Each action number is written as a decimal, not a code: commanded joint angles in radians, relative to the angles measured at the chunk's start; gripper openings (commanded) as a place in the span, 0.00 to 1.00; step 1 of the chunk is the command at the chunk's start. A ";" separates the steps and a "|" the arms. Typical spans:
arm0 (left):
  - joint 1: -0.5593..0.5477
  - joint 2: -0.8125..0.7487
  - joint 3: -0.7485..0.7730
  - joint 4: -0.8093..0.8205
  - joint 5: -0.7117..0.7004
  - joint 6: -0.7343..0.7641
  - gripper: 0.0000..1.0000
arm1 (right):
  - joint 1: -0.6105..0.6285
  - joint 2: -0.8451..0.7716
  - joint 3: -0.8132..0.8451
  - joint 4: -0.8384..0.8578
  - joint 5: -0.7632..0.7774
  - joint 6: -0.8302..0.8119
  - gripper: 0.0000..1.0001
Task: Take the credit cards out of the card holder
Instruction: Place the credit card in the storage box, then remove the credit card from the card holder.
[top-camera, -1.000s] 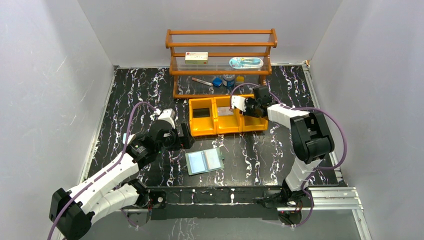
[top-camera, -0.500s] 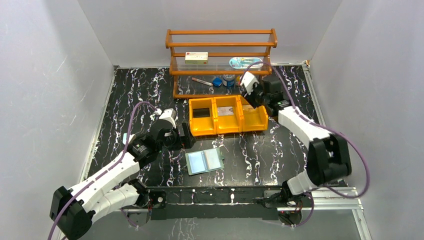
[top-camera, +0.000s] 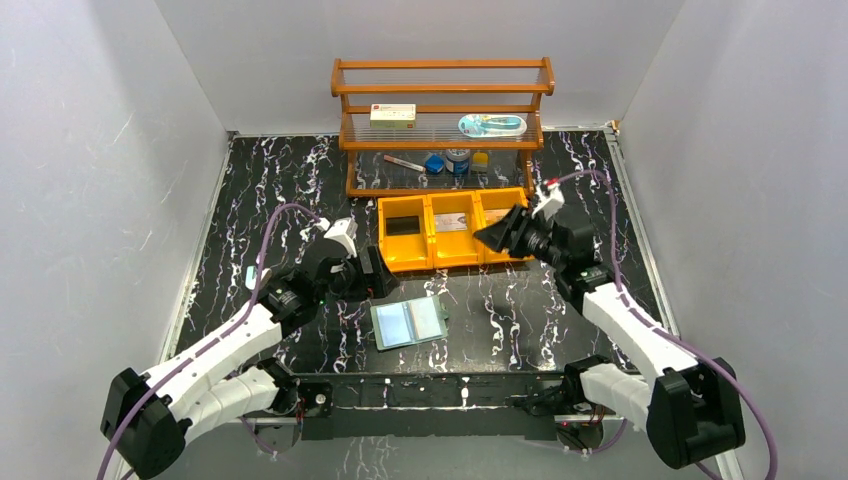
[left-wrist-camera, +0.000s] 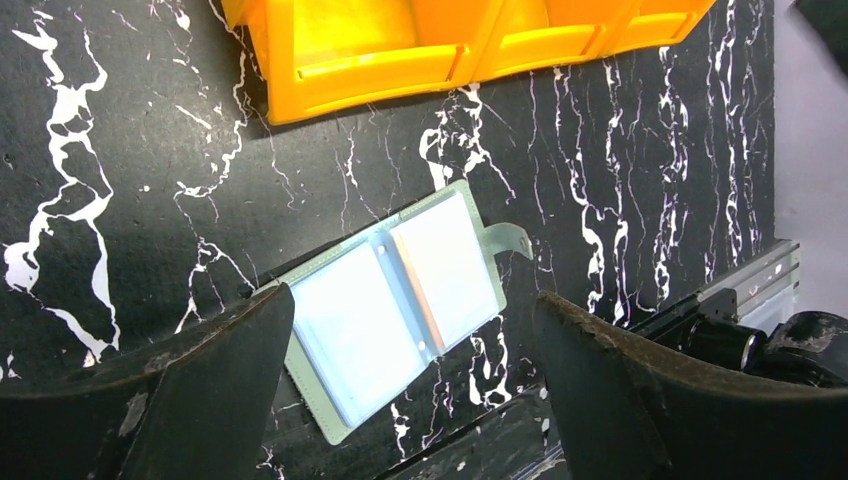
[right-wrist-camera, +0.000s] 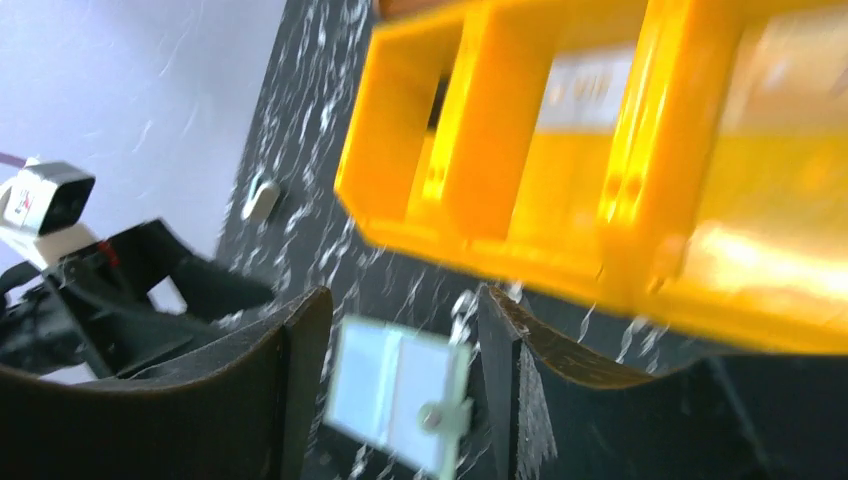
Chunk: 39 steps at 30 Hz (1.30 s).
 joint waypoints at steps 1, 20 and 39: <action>0.007 0.015 -0.022 0.014 0.043 -0.018 0.86 | 0.065 0.000 -0.083 0.149 -0.158 0.325 0.62; 0.007 0.056 -0.064 0.018 0.113 -0.048 0.66 | 0.663 0.393 0.243 -0.438 0.465 0.215 0.53; 0.007 0.174 -0.060 -0.022 0.215 0.028 0.61 | 0.679 0.532 0.246 -0.446 0.428 0.246 0.46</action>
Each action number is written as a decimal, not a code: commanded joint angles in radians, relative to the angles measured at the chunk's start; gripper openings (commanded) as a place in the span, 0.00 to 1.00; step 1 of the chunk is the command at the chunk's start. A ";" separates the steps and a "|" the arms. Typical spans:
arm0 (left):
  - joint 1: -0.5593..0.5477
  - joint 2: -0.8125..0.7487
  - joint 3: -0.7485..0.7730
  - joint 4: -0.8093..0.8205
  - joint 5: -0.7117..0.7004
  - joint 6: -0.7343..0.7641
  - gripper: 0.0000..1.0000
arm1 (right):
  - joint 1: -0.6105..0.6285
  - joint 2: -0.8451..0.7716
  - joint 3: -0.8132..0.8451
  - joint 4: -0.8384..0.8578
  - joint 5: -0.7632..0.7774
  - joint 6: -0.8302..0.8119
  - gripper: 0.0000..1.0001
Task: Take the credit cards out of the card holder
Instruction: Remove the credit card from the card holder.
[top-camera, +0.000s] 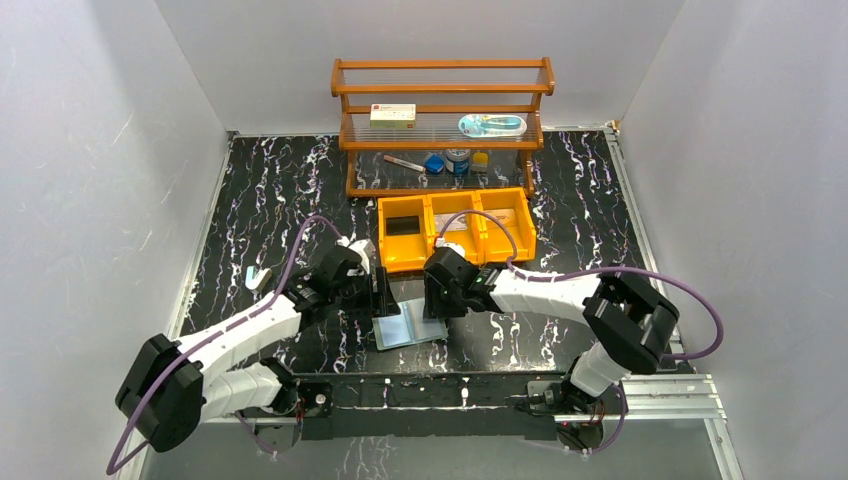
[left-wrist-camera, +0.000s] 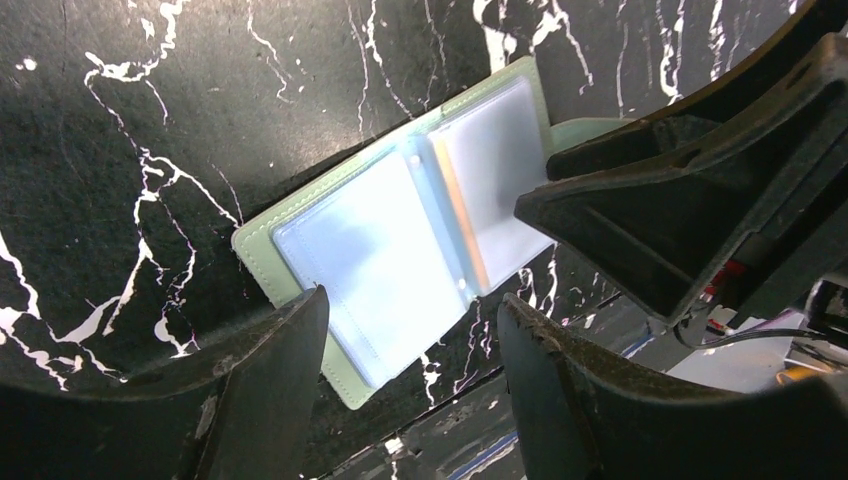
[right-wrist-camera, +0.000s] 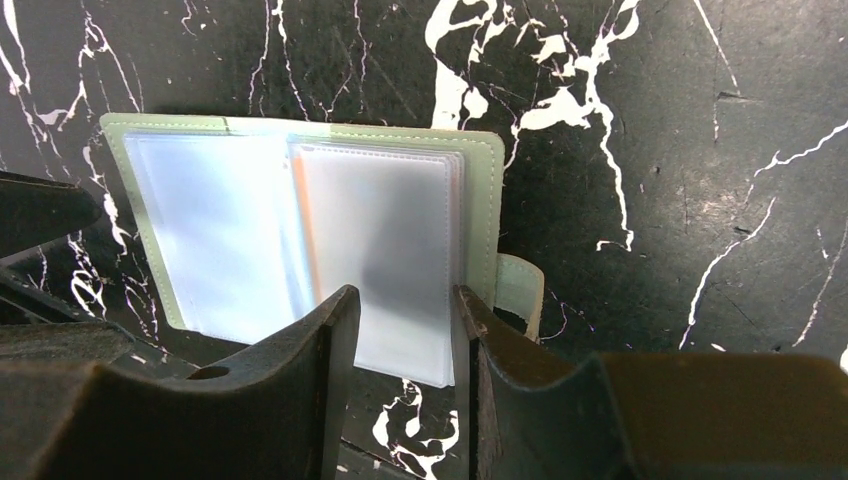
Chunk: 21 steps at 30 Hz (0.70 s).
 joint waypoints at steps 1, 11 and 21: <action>0.006 0.017 0.010 -0.042 0.037 0.026 0.61 | 0.004 0.007 0.045 -0.012 0.005 0.010 0.45; 0.006 0.069 -0.032 -0.016 0.054 0.011 0.54 | 0.003 -0.026 0.026 0.069 -0.079 0.011 0.37; 0.006 0.085 -0.032 -0.017 0.040 0.011 0.50 | 0.004 -0.047 0.026 0.104 -0.101 0.051 0.35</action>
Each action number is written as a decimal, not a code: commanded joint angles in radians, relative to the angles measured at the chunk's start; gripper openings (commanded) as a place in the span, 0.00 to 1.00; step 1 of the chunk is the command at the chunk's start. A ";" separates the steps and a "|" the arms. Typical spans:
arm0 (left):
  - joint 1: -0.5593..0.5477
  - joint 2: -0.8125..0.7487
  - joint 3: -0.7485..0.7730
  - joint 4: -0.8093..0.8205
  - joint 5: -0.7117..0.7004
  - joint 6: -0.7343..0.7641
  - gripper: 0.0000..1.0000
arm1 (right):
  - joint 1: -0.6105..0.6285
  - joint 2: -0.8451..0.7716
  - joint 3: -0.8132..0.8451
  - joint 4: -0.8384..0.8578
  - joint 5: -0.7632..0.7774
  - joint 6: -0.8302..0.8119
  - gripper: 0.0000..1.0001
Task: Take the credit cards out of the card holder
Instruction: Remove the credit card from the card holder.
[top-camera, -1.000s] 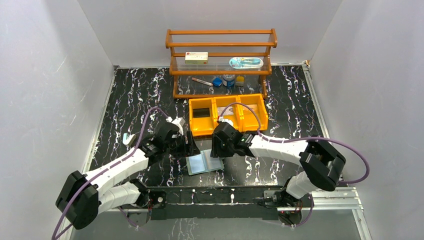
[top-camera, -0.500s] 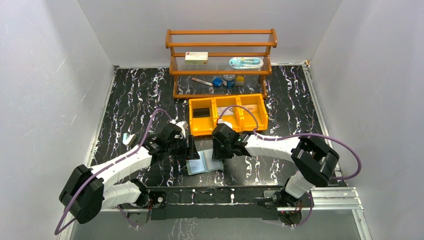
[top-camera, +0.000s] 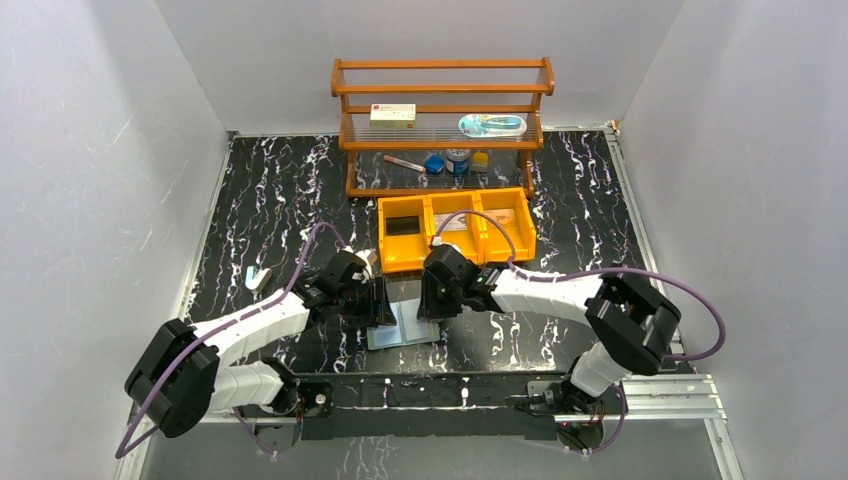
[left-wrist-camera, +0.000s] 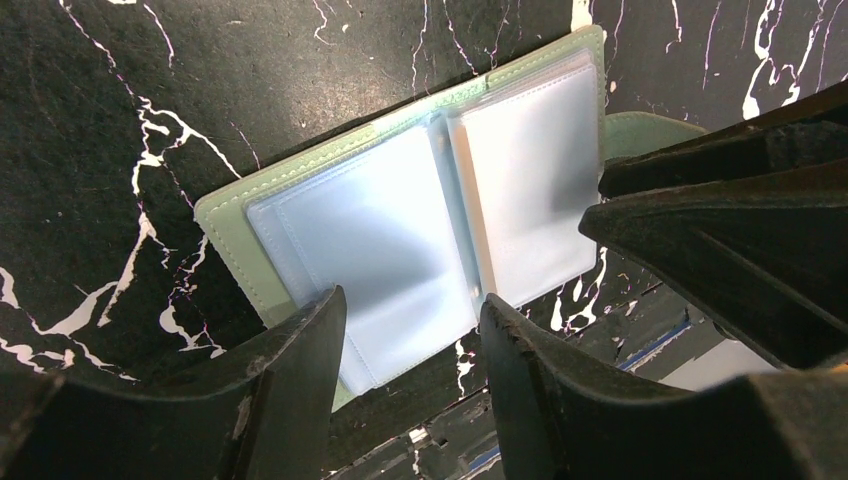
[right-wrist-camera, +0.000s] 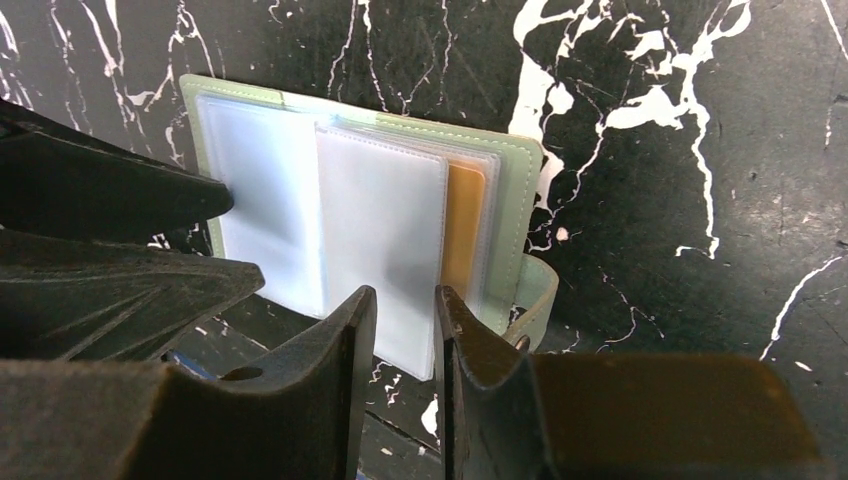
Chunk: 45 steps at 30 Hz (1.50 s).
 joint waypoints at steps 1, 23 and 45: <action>0.006 -0.009 -0.002 -0.017 0.001 0.007 0.50 | 0.004 -0.045 0.024 0.057 -0.017 0.024 0.35; 0.006 -0.009 0.035 -0.050 -0.030 0.018 0.49 | 0.010 -0.001 0.138 -0.133 0.045 -0.005 0.31; 0.006 -0.027 0.212 -0.322 -0.147 -0.124 0.66 | -0.011 0.008 0.084 -0.162 0.005 0.148 0.42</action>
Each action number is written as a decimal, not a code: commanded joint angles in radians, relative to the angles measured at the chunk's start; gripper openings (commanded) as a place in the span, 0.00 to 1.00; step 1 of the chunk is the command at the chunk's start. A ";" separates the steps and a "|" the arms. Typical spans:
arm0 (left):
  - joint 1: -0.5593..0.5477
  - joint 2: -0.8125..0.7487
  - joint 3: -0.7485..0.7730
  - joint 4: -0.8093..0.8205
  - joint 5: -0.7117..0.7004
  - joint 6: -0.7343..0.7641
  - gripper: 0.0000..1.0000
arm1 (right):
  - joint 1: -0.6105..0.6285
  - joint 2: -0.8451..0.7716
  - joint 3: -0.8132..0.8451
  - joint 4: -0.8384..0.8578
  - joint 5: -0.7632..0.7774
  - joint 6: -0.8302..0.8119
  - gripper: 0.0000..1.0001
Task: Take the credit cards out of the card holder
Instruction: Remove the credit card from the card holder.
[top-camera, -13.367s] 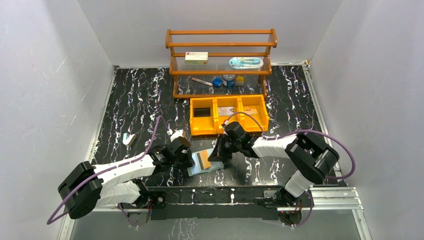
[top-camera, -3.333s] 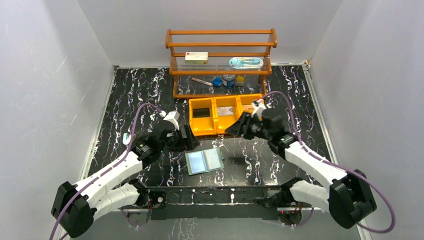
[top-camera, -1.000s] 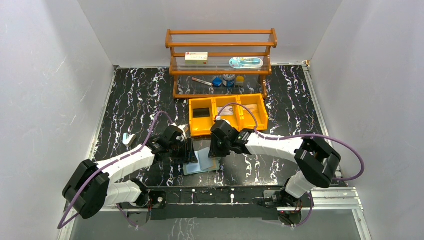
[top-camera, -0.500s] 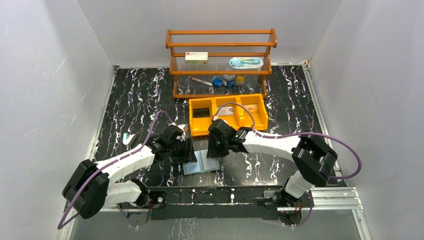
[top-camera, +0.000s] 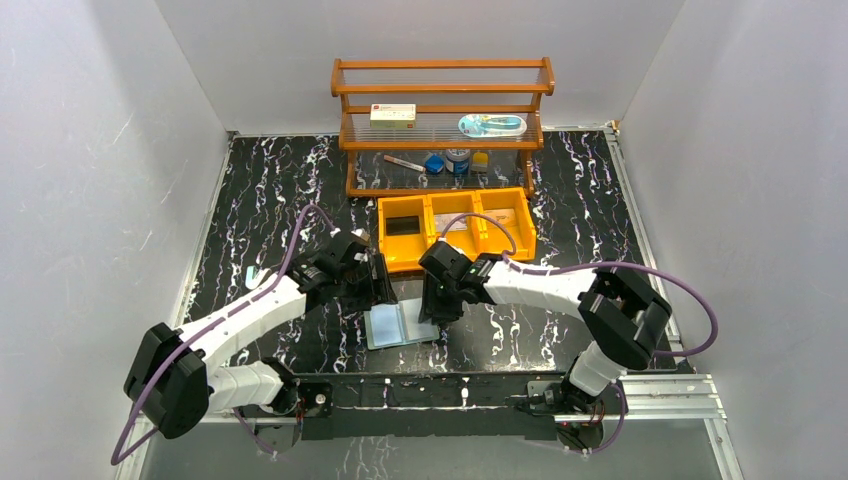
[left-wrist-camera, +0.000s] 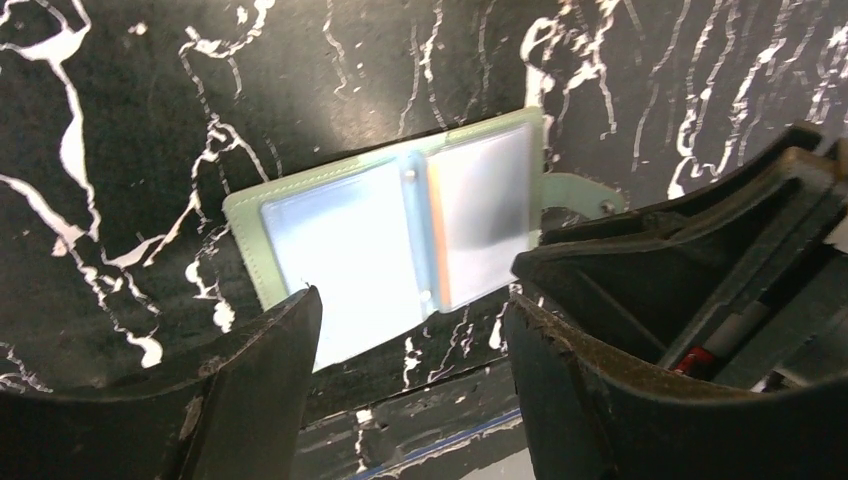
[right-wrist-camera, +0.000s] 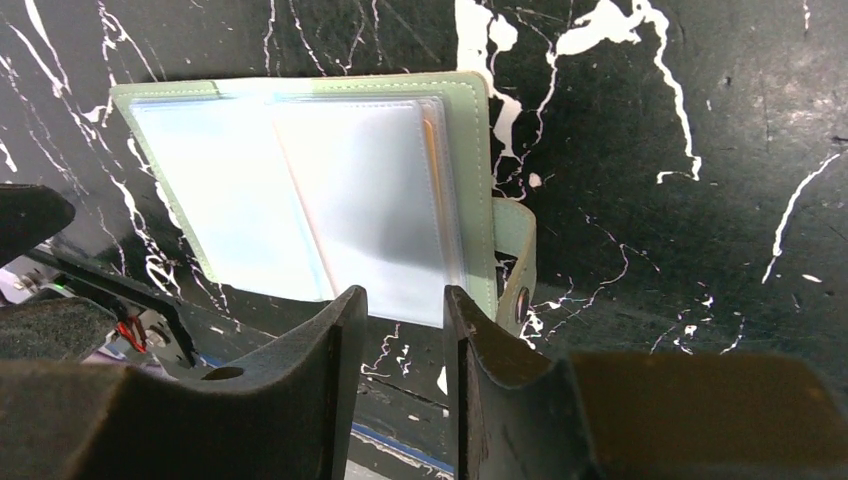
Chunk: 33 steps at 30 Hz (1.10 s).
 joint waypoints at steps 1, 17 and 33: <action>0.006 -0.019 -0.013 -0.089 -0.011 0.006 0.66 | 0.000 -0.040 -0.018 0.041 0.029 0.003 0.42; 0.006 -0.060 -0.133 0.000 0.047 -0.023 0.54 | -0.029 0.062 -0.002 0.110 -0.025 -0.043 0.36; 0.006 -0.066 -0.199 0.008 0.054 -0.024 0.46 | -0.017 0.041 0.093 -0.021 0.016 -0.082 0.42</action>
